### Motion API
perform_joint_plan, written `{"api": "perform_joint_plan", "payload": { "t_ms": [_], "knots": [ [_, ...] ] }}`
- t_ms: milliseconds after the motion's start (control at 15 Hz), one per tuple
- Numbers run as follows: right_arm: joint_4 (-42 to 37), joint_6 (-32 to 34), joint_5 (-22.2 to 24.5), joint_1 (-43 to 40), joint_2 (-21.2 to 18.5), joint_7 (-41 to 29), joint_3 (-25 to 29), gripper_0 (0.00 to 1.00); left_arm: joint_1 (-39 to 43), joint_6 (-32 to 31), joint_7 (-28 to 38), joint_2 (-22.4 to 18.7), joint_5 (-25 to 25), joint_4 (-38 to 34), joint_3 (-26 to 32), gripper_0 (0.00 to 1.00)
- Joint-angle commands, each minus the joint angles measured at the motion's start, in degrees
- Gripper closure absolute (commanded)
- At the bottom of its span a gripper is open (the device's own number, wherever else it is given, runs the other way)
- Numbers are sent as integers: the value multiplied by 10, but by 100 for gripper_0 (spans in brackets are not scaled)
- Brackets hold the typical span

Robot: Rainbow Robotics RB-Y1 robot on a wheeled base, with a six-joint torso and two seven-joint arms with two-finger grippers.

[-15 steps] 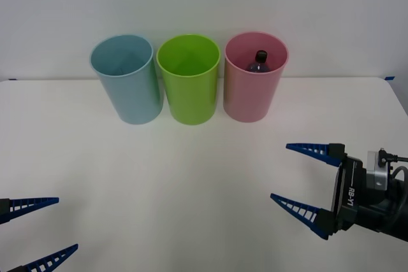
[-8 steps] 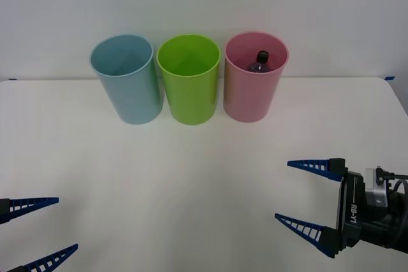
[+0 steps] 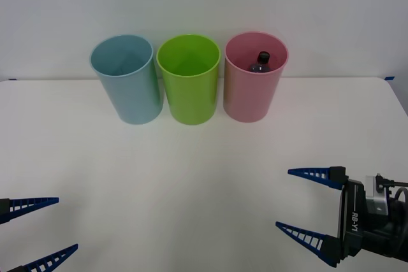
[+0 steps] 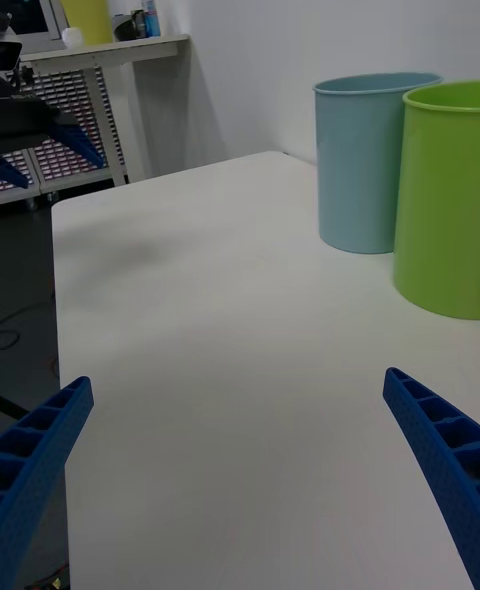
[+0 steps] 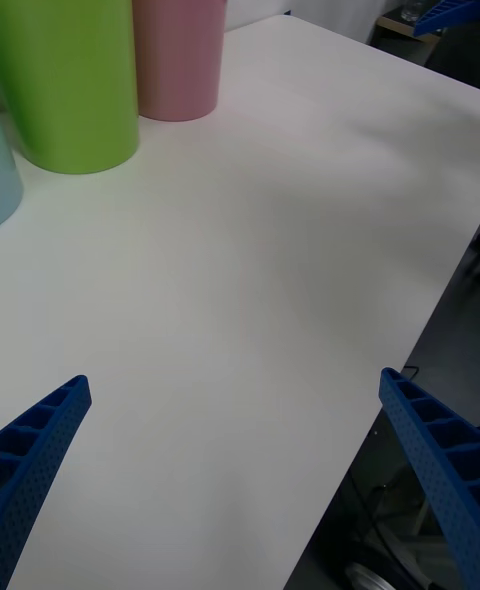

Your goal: Put cans in the blue bin and PET bottles in the pink bin and trash in the green bin.

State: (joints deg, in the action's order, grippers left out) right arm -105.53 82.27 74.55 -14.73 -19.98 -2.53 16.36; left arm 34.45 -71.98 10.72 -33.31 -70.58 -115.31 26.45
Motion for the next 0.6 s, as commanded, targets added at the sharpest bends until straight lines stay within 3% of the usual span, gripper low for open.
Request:
{"api": "perform_joint_plan", "payload": {
  "t_ms": [67, 600],
  "knots": [
    [0, 0, 1, 0, -1, -2, 0, 0, 0, 0, 0, 0, 0, 0, 0, 0],
    [-3, 0, 1, 0, -1, -2, 0, 0, 0, 0, 0, 0, 0, 0, 0, 0]
  ]
}}
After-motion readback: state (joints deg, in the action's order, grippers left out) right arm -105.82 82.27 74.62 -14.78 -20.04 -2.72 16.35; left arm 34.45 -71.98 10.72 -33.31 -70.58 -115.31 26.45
